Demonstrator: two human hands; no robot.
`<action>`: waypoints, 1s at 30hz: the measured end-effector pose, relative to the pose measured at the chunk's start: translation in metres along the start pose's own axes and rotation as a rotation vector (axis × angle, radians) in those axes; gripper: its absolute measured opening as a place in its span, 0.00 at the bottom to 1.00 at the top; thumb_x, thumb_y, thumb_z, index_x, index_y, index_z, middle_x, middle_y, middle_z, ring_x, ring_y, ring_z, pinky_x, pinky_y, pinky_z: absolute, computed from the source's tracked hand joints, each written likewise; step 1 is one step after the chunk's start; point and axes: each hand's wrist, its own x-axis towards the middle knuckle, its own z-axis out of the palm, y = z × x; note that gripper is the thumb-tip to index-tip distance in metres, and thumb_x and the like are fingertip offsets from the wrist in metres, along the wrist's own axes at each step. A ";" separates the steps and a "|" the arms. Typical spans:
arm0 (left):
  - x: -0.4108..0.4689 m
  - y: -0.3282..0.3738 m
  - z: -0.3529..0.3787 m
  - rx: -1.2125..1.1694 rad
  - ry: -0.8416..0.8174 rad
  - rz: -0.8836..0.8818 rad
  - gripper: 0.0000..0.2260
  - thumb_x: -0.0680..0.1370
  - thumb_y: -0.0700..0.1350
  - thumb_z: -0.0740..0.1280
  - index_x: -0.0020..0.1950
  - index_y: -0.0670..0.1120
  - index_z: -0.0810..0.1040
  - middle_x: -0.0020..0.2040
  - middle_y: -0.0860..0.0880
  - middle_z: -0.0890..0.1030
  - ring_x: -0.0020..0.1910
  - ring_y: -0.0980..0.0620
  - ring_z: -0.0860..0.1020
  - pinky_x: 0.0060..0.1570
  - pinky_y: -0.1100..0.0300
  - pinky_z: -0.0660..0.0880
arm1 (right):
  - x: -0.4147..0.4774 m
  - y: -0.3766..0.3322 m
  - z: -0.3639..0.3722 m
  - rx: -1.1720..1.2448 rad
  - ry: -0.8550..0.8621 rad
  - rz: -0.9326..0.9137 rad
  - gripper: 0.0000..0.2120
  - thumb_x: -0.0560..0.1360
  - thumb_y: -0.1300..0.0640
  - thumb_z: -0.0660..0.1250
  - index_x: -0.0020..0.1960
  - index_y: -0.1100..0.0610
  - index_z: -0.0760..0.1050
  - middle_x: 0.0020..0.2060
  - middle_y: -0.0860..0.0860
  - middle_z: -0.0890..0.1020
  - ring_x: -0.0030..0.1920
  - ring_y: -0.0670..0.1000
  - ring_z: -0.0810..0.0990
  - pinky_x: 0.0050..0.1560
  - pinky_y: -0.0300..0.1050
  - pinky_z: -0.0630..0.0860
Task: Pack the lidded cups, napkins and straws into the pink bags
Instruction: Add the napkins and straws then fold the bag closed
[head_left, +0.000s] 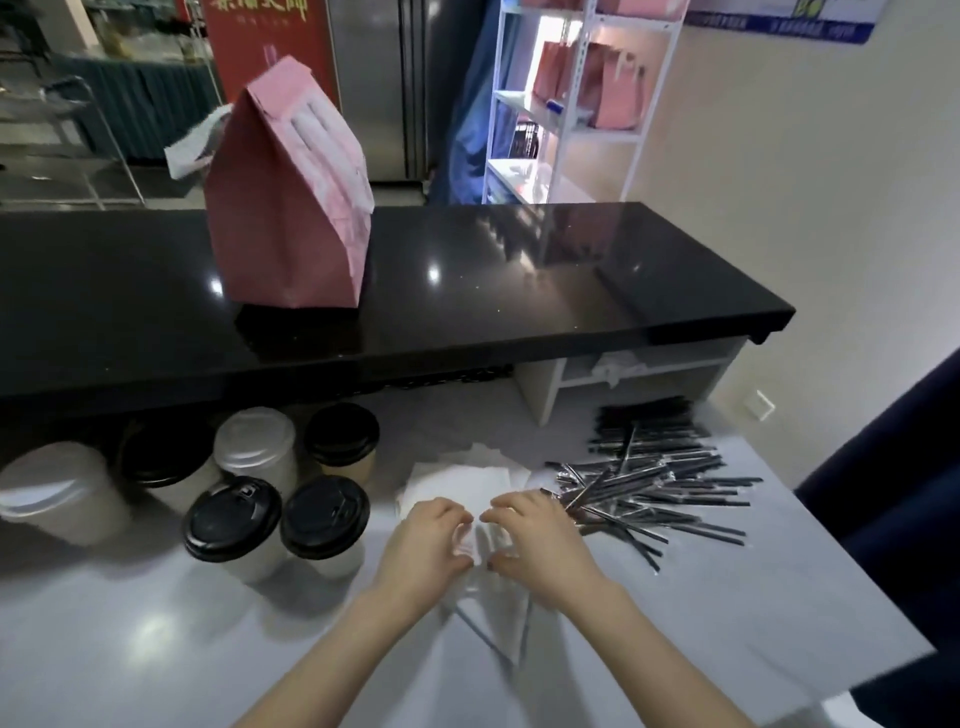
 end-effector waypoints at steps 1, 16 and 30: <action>0.001 -0.002 0.003 0.016 -0.013 -0.004 0.19 0.72 0.45 0.70 0.63 0.46 0.78 0.61 0.52 0.76 0.62 0.52 0.71 0.61 0.62 0.67 | 0.002 0.000 0.004 0.023 0.011 -0.012 0.25 0.68 0.46 0.71 0.64 0.48 0.75 0.63 0.46 0.74 0.64 0.51 0.70 0.65 0.48 0.62; 0.002 -0.002 -0.008 -0.119 0.208 -0.004 0.03 0.80 0.44 0.63 0.50 0.48 0.76 0.45 0.55 0.79 0.46 0.54 0.76 0.44 0.59 0.71 | 0.016 -0.007 0.003 0.245 0.294 -0.092 0.14 0.65 0.57 0.76 0.50 0.55 0.82 0.51 0.51 0.82 0.53 0.55 0.80 0.54 0.49 0.76; -0.048 0.003 -0.132 -0.438 0.463 0.171 0.24 0.68 0.49 0.77 0.61 0.59 0.74 0.50 0.58 0.81 0.50 0.55 0.81 0.46 0.68 0.75 | 0.032 -0.077 -0.122 0.520 0.392 -0.212 0.07 0.73 0.65 0.70 0.47 0.54 0.80 0.39 0.41 0.81 0.43 0.42 0.78 0.43 0.33 0.73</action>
